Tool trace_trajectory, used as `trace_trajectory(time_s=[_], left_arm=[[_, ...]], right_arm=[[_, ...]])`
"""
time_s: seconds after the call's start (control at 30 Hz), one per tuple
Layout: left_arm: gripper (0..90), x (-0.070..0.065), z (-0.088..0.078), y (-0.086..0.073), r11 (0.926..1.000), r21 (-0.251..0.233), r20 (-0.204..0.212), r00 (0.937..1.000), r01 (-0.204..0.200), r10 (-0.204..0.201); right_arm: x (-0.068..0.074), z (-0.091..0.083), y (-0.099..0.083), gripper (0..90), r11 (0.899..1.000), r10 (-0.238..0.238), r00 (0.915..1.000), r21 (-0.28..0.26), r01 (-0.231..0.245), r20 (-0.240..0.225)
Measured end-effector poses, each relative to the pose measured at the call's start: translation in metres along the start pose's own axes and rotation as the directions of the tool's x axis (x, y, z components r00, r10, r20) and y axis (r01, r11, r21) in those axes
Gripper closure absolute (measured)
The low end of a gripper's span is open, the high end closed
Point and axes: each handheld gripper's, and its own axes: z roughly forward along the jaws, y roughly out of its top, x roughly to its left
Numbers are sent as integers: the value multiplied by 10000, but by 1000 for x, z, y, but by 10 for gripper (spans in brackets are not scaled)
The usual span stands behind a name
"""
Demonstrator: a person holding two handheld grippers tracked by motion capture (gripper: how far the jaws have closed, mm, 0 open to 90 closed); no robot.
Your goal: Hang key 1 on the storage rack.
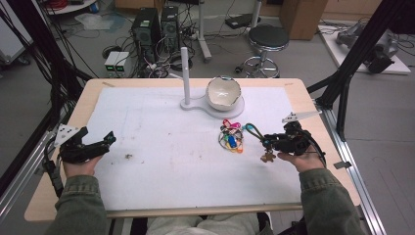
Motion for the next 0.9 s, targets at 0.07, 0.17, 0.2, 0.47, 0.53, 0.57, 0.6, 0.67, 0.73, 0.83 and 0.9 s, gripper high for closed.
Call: trace_trajectory(time_s=[0.07,0.17,0.2,0.47,0.53,0.57,0.6,0.67,0.73,0.83,0.9], left_arm=[[17,0,0,0,10000,26,5,10000,-8,8],[17,0,0,0,10000,27,12,10000,3,-3],[17,0,0,0,10000,34,12,10000,5,-5],[17,1,0,0,10000,19,4,10000,29,-29],[17,1,0,0,10000,21,22,10000,40,-40],[17,1,1,0,10000,35,32,10000,20,-20],[17,1,1,0,10000,35,38,10000,12,-12],[17,1,1,0,10000,40,45,10000,14,-14],[17,0,1,0,10000,25,59,10000,23,-23],[17,1,1,0,10000,19,45,10000,38,-38],[17,1,1,0,10000,12,56,10000,50,-50]], right_arm=[[1,0,4,742,9999,-24,10000,-138,23,-19],[2,2,9,742,9997,-37,9999,-233,34,-102],[2,3,11,742,9997,-24,9999,-257,21,-130],[5,8,27,742,9991,-76,9993,-430,61,-355],[7,9,31,741,9991,-154,9993,-404,140,-349],[7,10,33,741,9990,-187,9991,-412,171,-385],[8,11,35,741,9989,-171,9991,-439,154,-386],[10,12,39,741,9988,-169,9991,-459,151,-397],[11,13,43,741,9987,-161,9989,-489,139,-437],[12,14,48,741,9984,-240,9988,-522,218,-428],[13,15,52,741,9984,-248,9986,-515,225,-459]])
